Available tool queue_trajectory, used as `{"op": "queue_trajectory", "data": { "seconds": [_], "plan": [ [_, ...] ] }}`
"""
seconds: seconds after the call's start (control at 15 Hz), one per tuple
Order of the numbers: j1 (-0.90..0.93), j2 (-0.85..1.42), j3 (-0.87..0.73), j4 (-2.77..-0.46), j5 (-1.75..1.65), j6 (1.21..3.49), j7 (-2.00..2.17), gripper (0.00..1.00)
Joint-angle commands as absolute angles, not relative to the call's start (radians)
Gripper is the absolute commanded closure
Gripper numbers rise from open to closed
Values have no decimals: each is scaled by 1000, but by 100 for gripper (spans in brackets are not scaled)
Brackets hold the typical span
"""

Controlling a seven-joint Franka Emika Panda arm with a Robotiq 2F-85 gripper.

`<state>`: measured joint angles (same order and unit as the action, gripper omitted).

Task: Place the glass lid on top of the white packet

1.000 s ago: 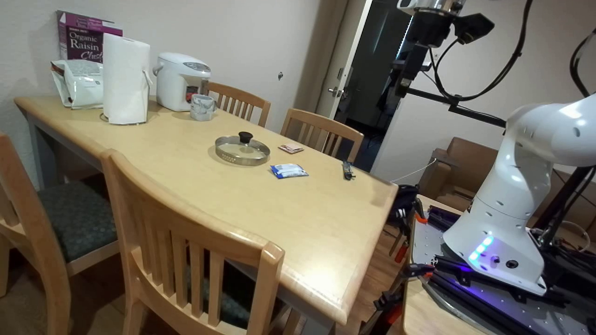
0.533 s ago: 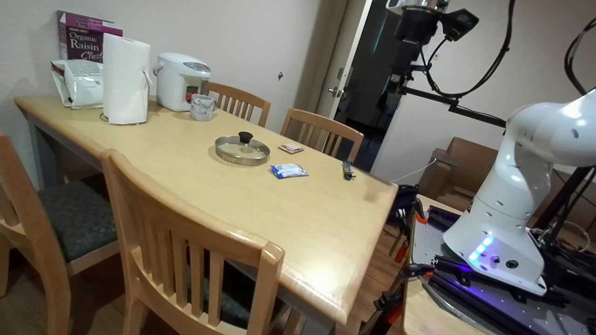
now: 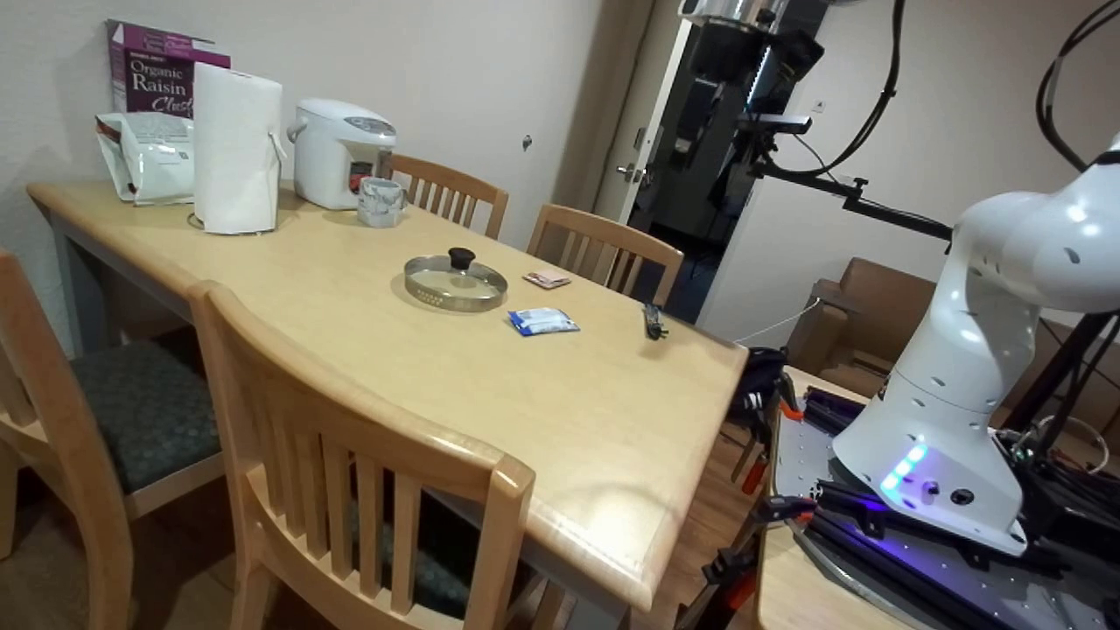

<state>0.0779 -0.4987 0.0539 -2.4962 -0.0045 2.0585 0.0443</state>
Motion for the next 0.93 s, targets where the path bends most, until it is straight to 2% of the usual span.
{"op": "queue_trajectory", "data": {
  "seconds": [0.0,0.4,0.87],
  "plan": [
    [57,-400,64,-2459,-70,2174,14,0],
    [51,-330,59,-2468,-141,2394,14,0],
    [59,-311,57,-2439,-114,2290,22,0]
  ]
}}
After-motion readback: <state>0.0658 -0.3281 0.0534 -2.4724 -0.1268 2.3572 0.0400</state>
